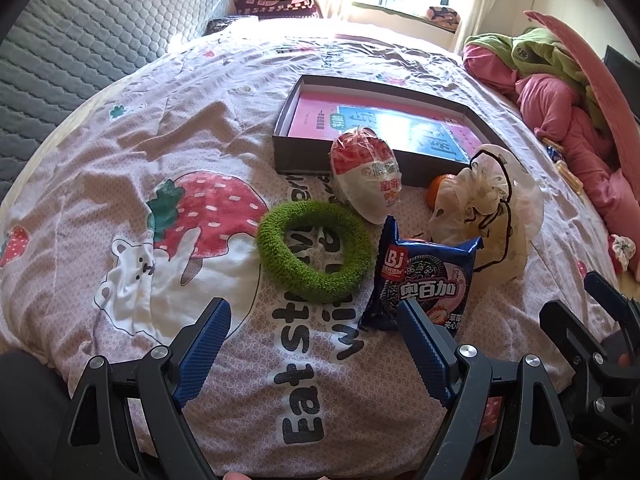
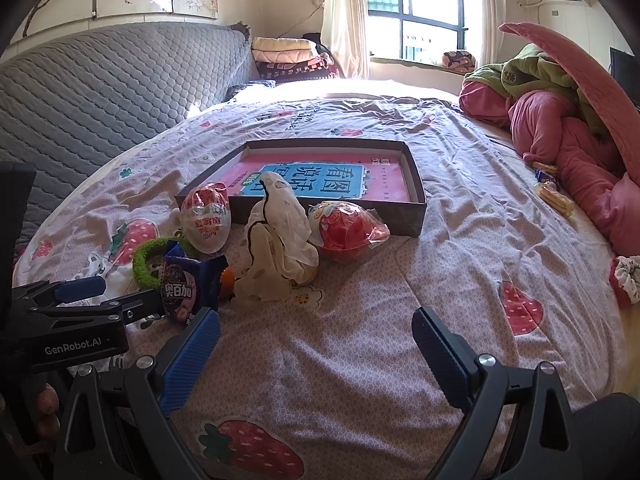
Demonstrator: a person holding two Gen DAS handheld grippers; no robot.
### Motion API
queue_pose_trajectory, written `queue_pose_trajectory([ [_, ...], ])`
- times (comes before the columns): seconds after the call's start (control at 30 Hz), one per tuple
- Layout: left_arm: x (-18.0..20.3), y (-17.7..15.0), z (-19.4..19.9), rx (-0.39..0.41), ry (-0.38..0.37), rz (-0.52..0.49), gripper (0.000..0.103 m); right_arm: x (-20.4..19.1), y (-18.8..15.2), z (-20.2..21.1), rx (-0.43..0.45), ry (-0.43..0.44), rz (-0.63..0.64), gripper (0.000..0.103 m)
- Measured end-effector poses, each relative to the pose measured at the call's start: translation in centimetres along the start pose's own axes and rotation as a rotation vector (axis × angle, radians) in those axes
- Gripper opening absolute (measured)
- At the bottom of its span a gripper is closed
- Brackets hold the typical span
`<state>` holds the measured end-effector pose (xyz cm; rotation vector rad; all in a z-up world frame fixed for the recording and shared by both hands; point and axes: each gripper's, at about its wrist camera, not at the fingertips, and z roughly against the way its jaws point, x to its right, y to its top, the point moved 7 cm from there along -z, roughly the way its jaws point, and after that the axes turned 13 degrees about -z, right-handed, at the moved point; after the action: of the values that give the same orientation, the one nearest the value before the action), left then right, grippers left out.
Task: Organize objects
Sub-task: 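Move left tool toward green ring while right tool approaches cream plastic bag, then close left tool on green ring while right tool grasps cream plastic bag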
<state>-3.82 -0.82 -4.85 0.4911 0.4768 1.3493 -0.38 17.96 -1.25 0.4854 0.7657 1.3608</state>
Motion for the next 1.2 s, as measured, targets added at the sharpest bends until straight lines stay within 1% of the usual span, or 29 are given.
queue_pose_trajectory([
  [0.47,-1.4,-0.1,-1.2,-0.016,0.022,0.014,0.086,-0.5,0.0,-1.0,-0.01,0.007,0.002,0.097],
  [0.8,-2.6,0.7,-1.9,0.0,0.044,0.02,0.086,-0.9,0.8,-2.0,-0.006,0.014,-0.002,0.097],
  [0.93,-2.9,1.1,-2.4,0.001,0.042,0.014,0.086,-1.1,1.3,-2.7,-0.011,0.022,-0.014,0.094],
  [1.1,-3.5,1.5,-3.2,-0.004,0.032,0.02,0.086,-1.7,1.6,-3.8,-0.033,0.035,-0.01,0.086],
  [1.17,-3.7,1.7,-3.6,-0.004,0.032,0.019,0.086,-2.2,1.5,-4.2,-0.042,0.043,0.001,0.078],
  [1.2,-3.8,1.8,-3.9,-0.011,0.032,0.019,0.086,-2.3,1.5,-4.4,-0.043,0.045,0.004,0.076],
])
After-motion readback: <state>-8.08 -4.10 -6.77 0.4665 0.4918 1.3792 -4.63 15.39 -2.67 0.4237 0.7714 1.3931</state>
